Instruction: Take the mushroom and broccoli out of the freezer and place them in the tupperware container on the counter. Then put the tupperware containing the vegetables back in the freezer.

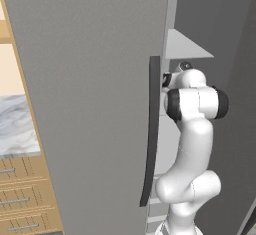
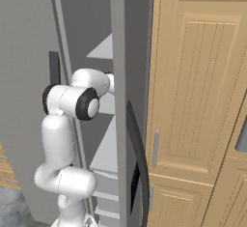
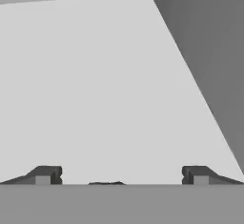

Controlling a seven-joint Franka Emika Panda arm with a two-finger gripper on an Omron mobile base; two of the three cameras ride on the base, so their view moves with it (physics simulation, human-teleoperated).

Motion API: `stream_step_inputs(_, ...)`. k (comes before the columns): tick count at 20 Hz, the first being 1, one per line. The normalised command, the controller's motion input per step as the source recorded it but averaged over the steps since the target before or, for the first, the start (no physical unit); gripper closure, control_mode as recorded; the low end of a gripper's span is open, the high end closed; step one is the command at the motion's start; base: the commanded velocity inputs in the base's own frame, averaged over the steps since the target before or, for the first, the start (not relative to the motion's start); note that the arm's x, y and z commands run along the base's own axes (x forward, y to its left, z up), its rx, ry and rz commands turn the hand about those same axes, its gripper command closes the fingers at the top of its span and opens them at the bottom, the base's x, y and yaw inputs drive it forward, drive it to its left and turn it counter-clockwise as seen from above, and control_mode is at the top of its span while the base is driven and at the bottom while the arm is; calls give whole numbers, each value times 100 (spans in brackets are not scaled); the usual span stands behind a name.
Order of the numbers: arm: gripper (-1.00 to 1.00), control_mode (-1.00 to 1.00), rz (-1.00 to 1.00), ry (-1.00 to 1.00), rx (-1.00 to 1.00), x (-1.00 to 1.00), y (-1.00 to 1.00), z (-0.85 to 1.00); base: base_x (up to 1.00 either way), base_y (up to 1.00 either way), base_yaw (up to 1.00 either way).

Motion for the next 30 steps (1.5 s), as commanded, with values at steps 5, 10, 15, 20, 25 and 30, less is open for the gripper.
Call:
stream_step_inputs(5,100,-100,1,4,-3,-9,0,-33,0,0,0)
stream_step_inputs(10,100,-100,0,0,0,-68,0,-32,0,0,0)
stream_step_inputs(15,100,-100,0,0,0,-86,0,-34,0,0,0)
stream_step_inputs(20,100,-100,0,-9,0,-94,8,15,0,0,0)
stream_step_inputs(25,100,-100,0,-13,0,-100,7,65,0,0,0)
stream_step_inputs(30,100,-100,0,0,0,-100,16,92,0,0,0)
